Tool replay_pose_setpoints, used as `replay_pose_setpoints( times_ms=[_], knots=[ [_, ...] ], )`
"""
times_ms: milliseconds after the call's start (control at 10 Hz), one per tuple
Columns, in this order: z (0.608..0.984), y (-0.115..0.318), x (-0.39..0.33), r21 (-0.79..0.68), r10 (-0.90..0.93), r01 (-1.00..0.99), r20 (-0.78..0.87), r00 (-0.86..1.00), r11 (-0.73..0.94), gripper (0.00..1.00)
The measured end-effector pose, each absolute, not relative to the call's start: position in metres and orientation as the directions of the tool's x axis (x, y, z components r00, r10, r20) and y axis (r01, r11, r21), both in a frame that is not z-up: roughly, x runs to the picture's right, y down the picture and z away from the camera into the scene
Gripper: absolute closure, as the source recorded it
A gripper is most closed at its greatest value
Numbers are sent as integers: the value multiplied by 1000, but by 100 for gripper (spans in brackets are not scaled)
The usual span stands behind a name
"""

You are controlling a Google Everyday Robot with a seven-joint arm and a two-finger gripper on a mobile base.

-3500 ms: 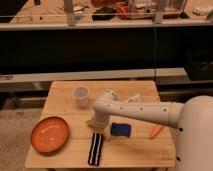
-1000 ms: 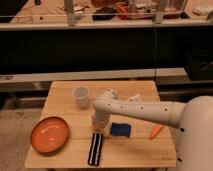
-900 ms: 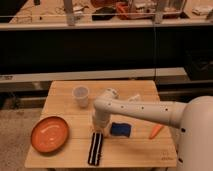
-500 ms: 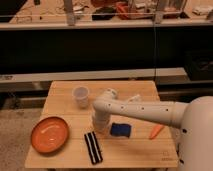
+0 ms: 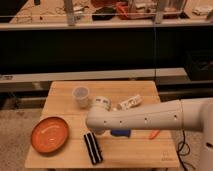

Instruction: Place the eraser in the ceramic cup

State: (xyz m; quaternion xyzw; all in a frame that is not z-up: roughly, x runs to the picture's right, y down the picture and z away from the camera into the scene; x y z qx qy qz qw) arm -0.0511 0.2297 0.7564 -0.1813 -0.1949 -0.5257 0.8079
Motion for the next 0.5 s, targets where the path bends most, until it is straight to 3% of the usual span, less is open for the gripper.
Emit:
replay_pose_setpoints(
  times_ms=[300, 500],
  knots=[
    [750, 232, -46, 115, -801, 946, 568, 188, 304, 20],
    [744, 248, -54, 303, -789, 947, 605, -104, 108, 20]
  ],
)
